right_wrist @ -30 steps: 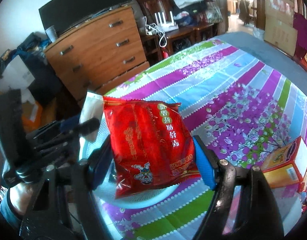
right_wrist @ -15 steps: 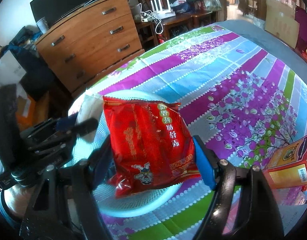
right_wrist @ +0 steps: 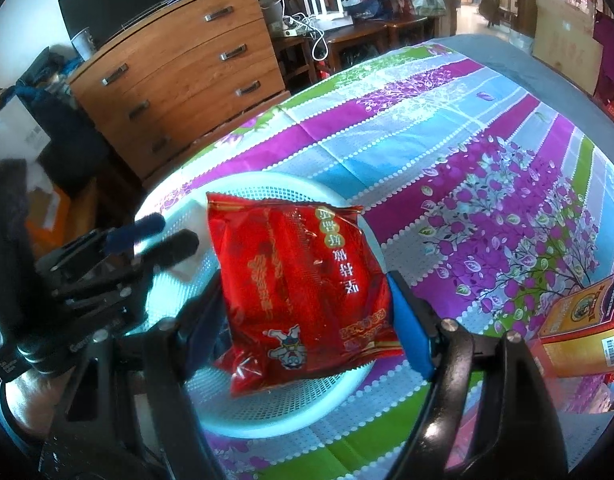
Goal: Organize snacks
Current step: 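Open both grippers to drop the packets into the basket, then move both grippers back toward the snack pile on the bed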
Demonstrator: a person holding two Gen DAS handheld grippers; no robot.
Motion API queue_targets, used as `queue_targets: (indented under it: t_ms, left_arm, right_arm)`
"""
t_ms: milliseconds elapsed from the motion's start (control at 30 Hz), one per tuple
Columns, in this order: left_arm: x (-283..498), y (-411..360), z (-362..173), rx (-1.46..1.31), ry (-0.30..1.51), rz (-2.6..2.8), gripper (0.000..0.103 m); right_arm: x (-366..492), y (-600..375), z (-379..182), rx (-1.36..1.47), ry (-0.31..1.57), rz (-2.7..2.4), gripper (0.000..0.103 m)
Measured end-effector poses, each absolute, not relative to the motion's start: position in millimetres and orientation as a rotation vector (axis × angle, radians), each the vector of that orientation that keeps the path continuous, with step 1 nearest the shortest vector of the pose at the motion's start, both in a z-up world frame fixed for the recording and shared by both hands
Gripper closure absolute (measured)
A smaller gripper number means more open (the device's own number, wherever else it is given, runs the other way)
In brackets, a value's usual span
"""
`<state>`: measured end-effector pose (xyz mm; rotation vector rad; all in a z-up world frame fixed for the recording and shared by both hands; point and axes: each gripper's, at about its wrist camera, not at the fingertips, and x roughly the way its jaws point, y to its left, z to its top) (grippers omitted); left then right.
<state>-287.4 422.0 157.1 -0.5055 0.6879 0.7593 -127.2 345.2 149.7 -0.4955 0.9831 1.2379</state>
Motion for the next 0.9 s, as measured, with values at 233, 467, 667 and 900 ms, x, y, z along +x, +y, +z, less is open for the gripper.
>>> queue_targets:
  t_ms: [233, 467, 667, 900]
  left_arm:
    - [-291, 421, 157, -0.487, 0.69, 0.8, 0.02]
    - [-297, 421, 160, -0.504, 0.668, 0.835, 0.009]
    - [-298, 416, 165, -0.497, 0.66, 0.829, 0.009]
    - [-307, 397, 176, -0.497, 0.614, 0.82, 0.008]
  right_arm:
    - [-133, 341, 151, -0.516, 0.961, 1.23, 0.021]
    - [-141, 337, 162, -0.529, 0.893, 1.227, 0.01]
    - [-142, 322, 169, -0.498, 0.868, 1.233, 0.01]
    - [-156, 281, 170, -0.463, 0.836, 1.224, 0.01]
